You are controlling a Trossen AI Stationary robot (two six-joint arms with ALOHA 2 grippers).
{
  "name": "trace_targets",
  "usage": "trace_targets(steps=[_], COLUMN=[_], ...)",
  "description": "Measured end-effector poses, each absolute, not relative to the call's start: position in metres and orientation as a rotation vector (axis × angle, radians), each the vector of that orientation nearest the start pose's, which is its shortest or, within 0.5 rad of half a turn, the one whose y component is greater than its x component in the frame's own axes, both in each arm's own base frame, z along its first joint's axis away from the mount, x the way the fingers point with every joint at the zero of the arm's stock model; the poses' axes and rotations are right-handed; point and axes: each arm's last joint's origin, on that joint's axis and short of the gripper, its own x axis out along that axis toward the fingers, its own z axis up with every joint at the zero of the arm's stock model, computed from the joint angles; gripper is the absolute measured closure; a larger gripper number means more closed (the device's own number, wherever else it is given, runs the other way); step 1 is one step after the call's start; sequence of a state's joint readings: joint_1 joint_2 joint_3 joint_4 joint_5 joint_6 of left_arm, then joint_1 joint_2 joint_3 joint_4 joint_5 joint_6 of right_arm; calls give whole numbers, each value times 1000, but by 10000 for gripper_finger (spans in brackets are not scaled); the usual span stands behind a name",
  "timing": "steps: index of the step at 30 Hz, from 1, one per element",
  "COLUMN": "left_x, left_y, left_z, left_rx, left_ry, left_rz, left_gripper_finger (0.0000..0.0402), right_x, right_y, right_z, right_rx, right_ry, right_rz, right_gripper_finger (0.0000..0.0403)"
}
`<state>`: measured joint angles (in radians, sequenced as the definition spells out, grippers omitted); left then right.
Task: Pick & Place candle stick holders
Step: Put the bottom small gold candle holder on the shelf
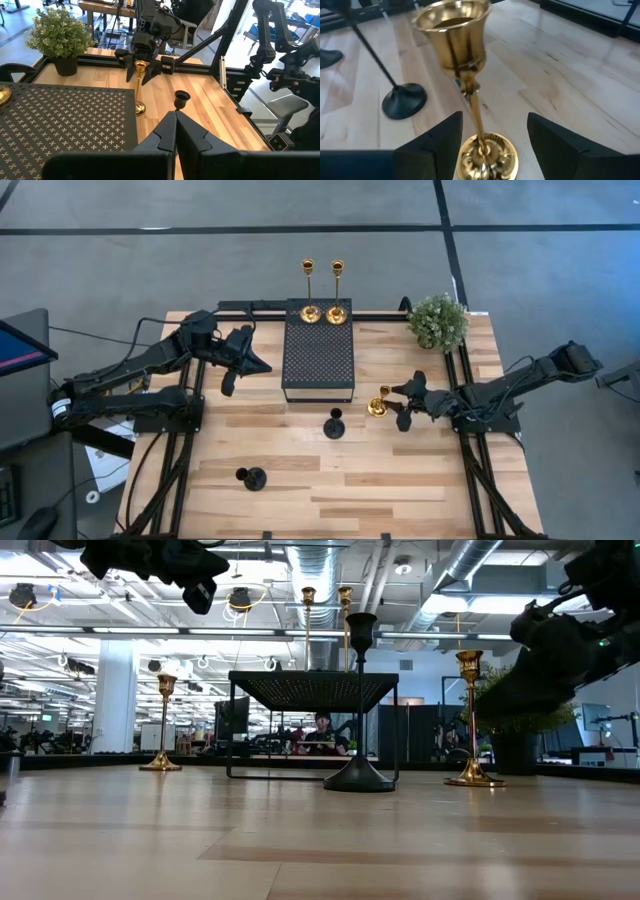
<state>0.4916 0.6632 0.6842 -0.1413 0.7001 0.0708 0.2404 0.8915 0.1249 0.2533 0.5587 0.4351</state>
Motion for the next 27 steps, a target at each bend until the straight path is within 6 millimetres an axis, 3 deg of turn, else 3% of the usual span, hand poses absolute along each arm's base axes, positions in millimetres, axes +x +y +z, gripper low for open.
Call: trace_targets(steps=[13,27], left_x=[137,137], left_y=[52,52], left_z=[320,320], left_rx=[3,3], left_ry=[92,92], left_rz=[-211,-211], left_gripper_finger=[396,396], right_x=[167,168], right_y=[21,22], right_z=[131,132], right_rx=[249,233], right_ry=[357,342], right_rz=[-416,-408], right_gripper_finger=[232,388])
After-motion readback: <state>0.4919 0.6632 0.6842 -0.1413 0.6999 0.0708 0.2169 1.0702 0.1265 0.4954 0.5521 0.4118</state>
